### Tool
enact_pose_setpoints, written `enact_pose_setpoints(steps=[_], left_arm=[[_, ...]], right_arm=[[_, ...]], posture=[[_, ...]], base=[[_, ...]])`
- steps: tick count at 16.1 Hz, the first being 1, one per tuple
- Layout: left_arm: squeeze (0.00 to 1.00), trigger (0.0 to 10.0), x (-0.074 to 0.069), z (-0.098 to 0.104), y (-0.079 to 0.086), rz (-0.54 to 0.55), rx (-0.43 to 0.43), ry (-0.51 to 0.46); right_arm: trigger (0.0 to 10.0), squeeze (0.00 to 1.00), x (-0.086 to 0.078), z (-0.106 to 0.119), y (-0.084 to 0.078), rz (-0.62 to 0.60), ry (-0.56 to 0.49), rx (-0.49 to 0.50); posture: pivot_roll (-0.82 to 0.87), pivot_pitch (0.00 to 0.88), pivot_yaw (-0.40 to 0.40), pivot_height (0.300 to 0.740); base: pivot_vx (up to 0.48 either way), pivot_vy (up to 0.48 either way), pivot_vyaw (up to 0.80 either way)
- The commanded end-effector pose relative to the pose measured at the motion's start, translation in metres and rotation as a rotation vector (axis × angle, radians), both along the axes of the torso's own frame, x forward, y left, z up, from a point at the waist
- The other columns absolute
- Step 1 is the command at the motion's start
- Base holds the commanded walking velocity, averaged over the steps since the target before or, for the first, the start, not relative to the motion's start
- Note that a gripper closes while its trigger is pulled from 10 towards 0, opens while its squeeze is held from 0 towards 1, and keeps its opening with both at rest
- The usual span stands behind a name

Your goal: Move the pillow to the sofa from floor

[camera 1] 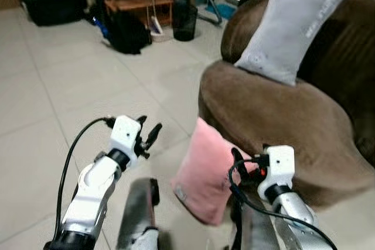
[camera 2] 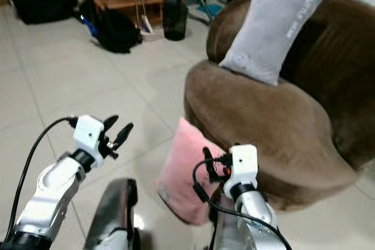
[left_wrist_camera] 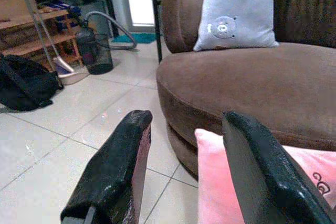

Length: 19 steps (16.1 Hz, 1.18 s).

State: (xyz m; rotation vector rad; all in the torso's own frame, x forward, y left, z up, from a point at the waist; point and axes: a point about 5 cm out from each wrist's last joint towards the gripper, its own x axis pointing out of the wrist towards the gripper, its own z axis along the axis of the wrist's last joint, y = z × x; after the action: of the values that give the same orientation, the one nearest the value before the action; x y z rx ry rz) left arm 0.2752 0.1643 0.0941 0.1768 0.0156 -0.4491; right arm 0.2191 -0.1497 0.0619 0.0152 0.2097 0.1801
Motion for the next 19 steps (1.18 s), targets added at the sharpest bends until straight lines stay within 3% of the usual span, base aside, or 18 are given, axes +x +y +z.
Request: enact_pose_setpoints(steps=[1, 12, 18, 19], left_arm=[[0.00, 10.0, -0.001, -0.004, 0.003, 0.013, 0.002, 0.011], [0.00, 10.0, -0.001, -0.012, 0.007, 0.014, 0.003, 0.024], [0.00, 10.0, -0.003, -0.018, 0.003, -0.076, 0.045, 0.060], [0.00, 10.0, -0.003, -0.018, 0.004, -0.090, 0.048, 0.058]], right_arm=[[10.0, 0.00, 0.004, 0.002, 0.000, 0.017, -0.004, -0.017], [10.0, 0.00, 0.010, 0.002, 0.005, 0.052, -0.005, -0.029], [10.0, 0.00, 0.013, -0.010, 0.007, 0.065, 0.070, -0.064], [10.0, 1.00, 0.017, -0.018, 0.005, 0.043, 0.122, -0.074]], posture=[[0.07, 0.030, -0.035, 0.540], [0.07, 0.034, -0.038, 0.540], [0.07, 0.049, -0.041, 0.540], [0.07, 0.062, -0.041, 0.540]], base=[[0.341, 0.000, 0.00], [0.335, 0.000, 0.00], [0.000, 0.000, 0.00], [0.000, 0.000, 0.00]])
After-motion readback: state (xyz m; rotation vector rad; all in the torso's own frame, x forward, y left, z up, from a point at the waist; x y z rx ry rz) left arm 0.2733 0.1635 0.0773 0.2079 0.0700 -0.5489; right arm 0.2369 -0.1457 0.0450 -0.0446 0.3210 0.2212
